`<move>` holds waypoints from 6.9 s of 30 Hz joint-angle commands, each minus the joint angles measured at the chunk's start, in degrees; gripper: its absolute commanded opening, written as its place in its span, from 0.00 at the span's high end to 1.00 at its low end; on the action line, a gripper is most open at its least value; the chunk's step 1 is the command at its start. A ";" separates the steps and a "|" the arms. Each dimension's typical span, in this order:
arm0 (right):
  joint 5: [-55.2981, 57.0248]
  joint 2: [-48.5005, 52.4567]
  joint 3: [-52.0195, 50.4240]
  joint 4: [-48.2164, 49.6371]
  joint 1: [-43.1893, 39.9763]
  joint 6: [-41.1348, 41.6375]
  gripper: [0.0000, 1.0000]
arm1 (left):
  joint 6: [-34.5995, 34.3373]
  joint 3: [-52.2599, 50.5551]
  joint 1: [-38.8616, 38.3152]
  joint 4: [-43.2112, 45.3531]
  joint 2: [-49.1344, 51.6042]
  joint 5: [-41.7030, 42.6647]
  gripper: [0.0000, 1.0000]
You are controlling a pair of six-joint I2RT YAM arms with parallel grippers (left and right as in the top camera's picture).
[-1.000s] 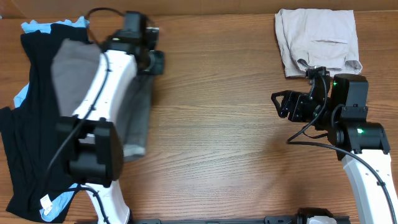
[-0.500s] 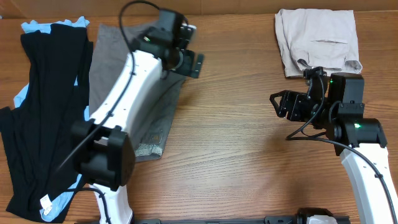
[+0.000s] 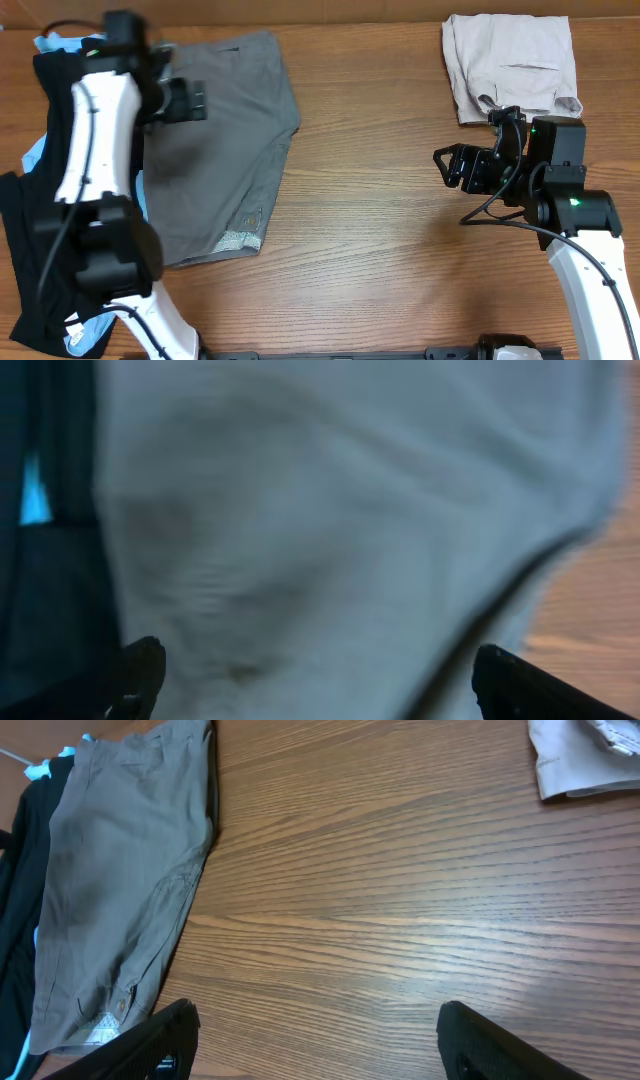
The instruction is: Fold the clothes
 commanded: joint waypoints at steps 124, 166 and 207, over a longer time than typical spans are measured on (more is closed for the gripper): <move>3.39 8.33 6.16 -7.04 -1.84 -2.05 0.17 | -2.14 28.30 -28.24 -8.59 9.20 11.23 0.00; 3.41 12.94 6.16 -5.18 0.26 -1.44 0.17 | -8.48 22.80 -30.10 16.13 23.74 17.79 0.96; 11.47 13.05 1.07 -10.86 0.26 3.54 0.16 | -2.40 32.72 -25.53 -26.86 6.93 -1.27 0.01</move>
